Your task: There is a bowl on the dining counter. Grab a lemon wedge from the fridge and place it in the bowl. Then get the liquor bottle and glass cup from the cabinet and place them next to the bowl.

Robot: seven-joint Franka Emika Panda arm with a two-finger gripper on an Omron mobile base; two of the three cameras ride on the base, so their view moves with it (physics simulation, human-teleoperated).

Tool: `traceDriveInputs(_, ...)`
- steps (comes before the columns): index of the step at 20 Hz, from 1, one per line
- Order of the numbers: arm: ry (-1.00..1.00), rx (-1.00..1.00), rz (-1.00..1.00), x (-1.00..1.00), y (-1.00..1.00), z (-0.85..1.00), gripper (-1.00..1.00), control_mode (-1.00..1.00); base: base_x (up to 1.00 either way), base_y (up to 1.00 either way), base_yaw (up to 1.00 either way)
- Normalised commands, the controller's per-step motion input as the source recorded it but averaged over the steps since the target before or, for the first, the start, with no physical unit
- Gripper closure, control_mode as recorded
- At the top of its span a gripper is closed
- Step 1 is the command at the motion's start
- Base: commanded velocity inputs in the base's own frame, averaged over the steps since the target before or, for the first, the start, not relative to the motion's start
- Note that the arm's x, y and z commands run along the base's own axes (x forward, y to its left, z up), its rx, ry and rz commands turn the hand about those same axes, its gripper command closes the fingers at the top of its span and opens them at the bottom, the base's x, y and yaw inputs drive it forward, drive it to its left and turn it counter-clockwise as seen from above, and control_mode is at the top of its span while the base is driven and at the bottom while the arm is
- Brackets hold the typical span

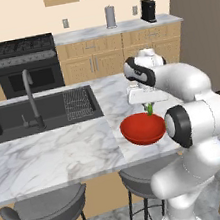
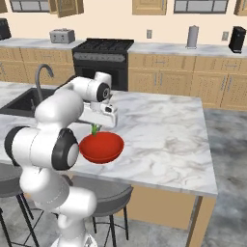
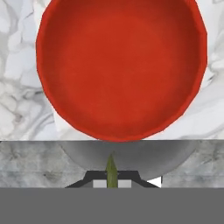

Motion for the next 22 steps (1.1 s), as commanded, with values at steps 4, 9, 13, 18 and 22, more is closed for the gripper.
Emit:
traceDriveInputs(4,0.11,-0.07,0.0,0.5,0.0,-0.48,1.0,-1.0,0.0,0.0,0.0)
traceDriveInputs(9,0.11,-0.07,0.0,0.46,0.0,-0.49,1.0,-1.0,0.0,0.0,0.0)
traceDriveInputs(13,0.07,0.0,0.0,0.32,0.0,-0.33,1.0,-1.0,0.0,0.0,0.0)
traceDriveInputs(18,0.06,0.0,0.0,0.24,0.0,-0.33,1.0,-1.0,0.0,0.0,0.0)
traceDriveInputs(22,0.07,0.0,0.0,0.25,0.0,-0.36,1.0,-1.0,0.0,0.0,0.0)
